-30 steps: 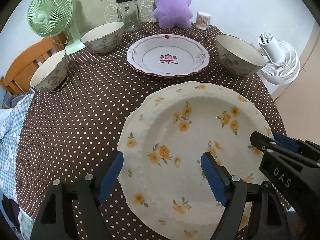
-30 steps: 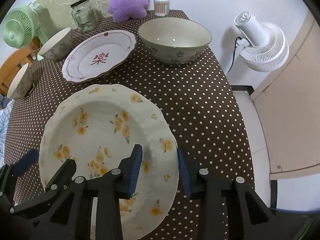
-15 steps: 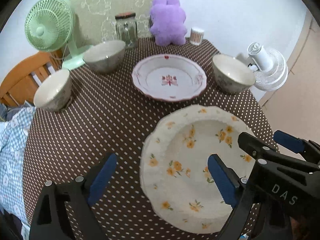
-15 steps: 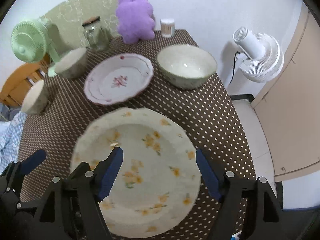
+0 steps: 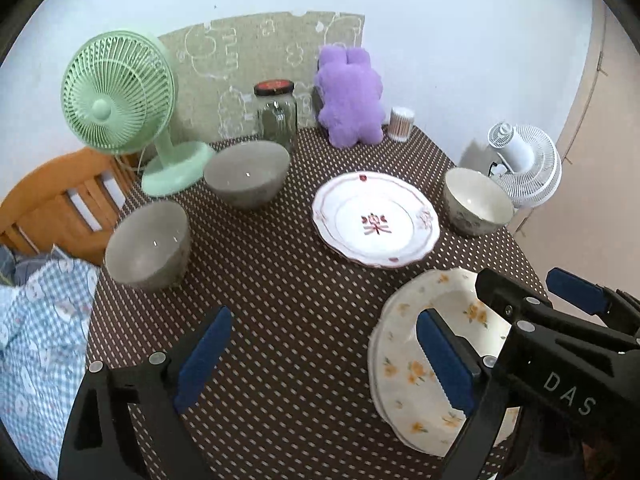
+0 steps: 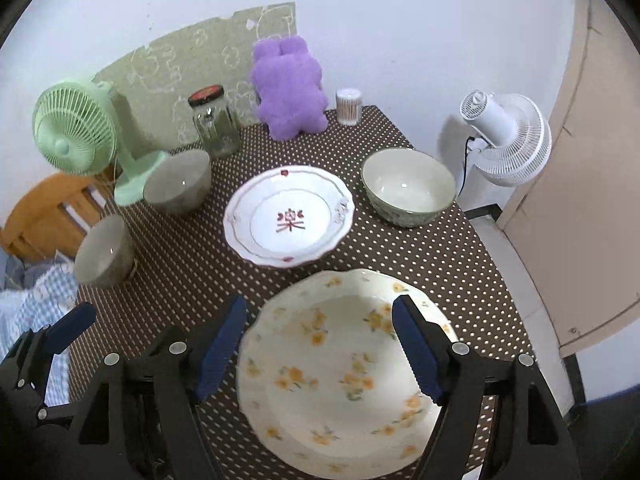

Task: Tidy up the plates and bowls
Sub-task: 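Move both grippers from the stack toward the white red-character plate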

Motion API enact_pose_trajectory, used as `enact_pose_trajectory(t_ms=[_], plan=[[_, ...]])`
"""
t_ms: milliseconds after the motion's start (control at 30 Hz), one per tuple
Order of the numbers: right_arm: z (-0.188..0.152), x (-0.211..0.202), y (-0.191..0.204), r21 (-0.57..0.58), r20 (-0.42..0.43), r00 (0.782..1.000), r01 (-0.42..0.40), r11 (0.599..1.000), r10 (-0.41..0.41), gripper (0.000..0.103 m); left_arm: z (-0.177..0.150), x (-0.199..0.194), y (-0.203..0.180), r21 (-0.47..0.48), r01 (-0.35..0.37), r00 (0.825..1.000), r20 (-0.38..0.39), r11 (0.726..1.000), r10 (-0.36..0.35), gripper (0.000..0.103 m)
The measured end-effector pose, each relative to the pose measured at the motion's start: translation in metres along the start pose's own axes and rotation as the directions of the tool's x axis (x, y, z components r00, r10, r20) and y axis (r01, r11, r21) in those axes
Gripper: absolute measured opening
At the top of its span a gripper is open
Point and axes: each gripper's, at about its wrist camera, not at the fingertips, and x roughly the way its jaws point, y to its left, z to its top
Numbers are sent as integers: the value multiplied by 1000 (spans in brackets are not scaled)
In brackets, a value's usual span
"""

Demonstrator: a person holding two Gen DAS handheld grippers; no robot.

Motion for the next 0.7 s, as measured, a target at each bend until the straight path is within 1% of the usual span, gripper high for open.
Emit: enact_pose_trajectory(t_ms=[100,300,367,433,533,700], plan=[[6,3,6,19,11,1000,10,1000,-10,78,9,6,8,-6,2,1000,2,1000,-2,94],[27,12,12,20,32,999,25,999,-26,78,26,18,15,-35,4,1000,13,999,-4,94],[33,21,10,14,33,999,22,1000,-22,78,32,28,14,-41,-14,1000,12,999,14,94],[40,33,6,15,19,1000,7,1000,-7,78,36,38,13,-55,-27,1000,5,998,28,92],[50,53,0,23,9,1000,-3,1000,3,78,42,56,10,-80,-27,1000,-12,996,26,88],[60,86,-10,34,-25,999,-31,999,32,78,48,86,4,-99,-68,997,-31,993,65,85]])
